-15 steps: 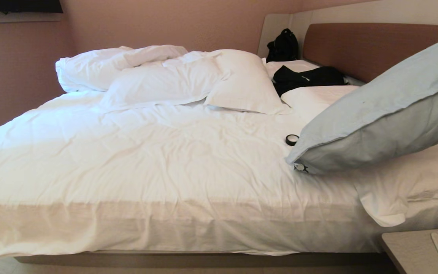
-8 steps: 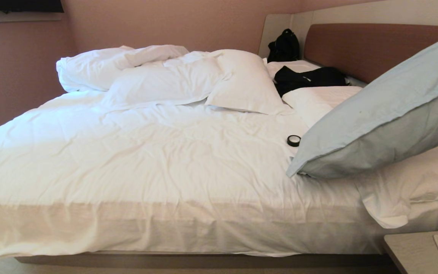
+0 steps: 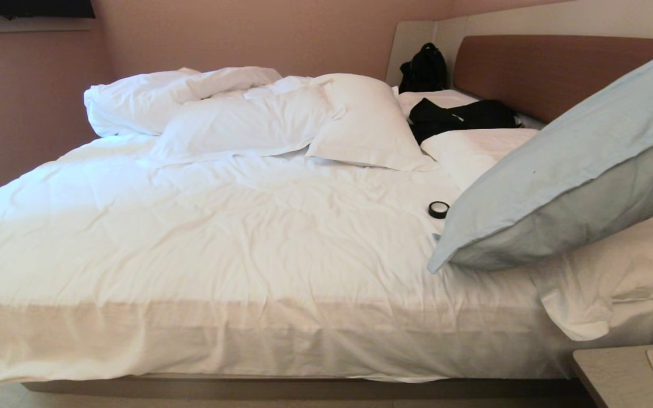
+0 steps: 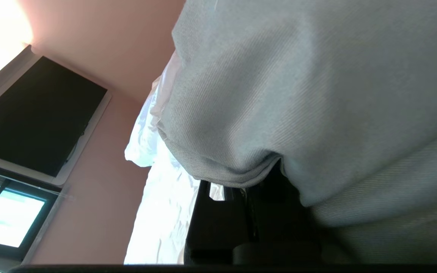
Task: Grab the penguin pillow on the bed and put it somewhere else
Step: Move to the head of the bed, then place the pillow at the bedside
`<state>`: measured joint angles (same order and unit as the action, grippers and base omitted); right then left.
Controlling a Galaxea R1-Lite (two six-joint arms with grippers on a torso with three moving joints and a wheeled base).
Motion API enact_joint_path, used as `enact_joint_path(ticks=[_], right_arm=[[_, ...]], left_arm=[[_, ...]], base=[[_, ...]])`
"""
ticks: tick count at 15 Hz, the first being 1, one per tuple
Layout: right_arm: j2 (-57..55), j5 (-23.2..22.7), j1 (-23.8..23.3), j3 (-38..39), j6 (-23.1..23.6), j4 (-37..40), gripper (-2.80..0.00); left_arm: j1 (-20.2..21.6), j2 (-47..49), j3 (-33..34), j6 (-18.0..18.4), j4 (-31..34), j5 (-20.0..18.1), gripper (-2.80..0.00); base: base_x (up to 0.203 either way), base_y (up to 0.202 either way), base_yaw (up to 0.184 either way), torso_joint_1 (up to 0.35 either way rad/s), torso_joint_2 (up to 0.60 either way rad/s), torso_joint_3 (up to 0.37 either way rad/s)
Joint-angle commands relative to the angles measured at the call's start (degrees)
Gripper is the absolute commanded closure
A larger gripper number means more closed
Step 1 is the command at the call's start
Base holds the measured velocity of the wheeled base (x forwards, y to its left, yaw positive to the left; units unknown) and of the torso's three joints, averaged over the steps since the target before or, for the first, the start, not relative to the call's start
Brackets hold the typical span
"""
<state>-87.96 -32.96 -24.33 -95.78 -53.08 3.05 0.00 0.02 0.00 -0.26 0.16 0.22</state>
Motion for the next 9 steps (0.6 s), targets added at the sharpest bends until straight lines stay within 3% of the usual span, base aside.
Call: enact_joint_path(ticks=[1, 9], right_arm=[[-0.11, -0.17, -0.01, -0.02, -0.27, 0.03, 0.00], [-0.11, -0.52, -0.01, 0.06, -0.27, 0.03, 0.00]], left_arm=[[0.00, -0.02, 0.09, 0.00, 0.01, 0.04, 0.00], [0.00, -0.02, 0.09, 0.00, 0.01, 0.04, 0.00]], base=[[0.000, 0.000, 0.000, 0.000, 0.00, 0.000], [0.000, 0.016, -0.003, 0.001, 0.00, -0.001]])
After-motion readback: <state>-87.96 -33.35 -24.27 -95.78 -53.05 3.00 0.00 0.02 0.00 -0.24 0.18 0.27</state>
